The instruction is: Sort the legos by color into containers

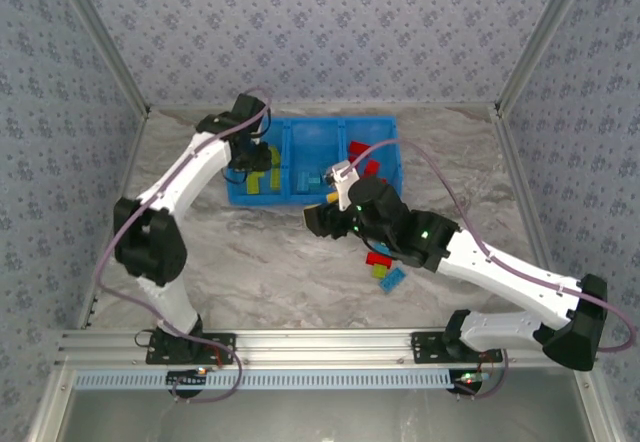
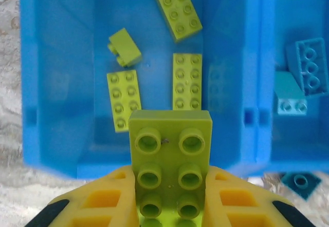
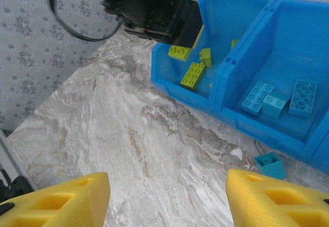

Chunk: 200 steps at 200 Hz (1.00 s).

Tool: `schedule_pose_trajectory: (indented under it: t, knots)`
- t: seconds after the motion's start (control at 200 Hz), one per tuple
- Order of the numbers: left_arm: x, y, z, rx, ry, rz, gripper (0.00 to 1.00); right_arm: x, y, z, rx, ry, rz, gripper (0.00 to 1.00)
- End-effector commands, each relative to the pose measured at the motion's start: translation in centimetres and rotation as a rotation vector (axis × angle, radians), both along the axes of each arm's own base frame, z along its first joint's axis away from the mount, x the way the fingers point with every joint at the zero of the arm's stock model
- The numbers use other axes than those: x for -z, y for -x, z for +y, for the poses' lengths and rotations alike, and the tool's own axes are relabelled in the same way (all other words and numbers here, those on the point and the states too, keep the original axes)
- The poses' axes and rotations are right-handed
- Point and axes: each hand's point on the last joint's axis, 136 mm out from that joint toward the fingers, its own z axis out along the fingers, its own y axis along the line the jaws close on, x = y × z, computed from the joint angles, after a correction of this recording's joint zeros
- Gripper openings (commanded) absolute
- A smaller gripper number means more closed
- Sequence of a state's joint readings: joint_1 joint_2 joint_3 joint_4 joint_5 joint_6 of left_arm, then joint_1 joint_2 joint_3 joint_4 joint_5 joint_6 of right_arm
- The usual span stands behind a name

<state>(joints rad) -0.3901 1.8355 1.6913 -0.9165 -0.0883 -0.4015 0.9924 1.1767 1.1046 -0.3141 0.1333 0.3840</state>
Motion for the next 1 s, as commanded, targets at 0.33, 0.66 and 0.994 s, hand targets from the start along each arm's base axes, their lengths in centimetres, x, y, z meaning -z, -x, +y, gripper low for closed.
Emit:
schedule_pose_trajectory:
  t: [0.33,0.66,0.994]
  knots:
    - [6.4,-6.3,-0.5,0.007,-0.04,0.133,0.26,-2.2,-3.0,3.5,-0.038,-0.047,-0.206,0.64]
    - [9.5,-6.0,0.5,-0.021,-0.076,0.191,0.25,0.1,-3.3,10.4,-0.096,0.053,-0.256,0.63]
    - [12.4,-4.5,0.8,-0.019,-0.07,0.254,0.29,1.9,-3.3,10.9,-0.064,0.076,-0.212,0.64]
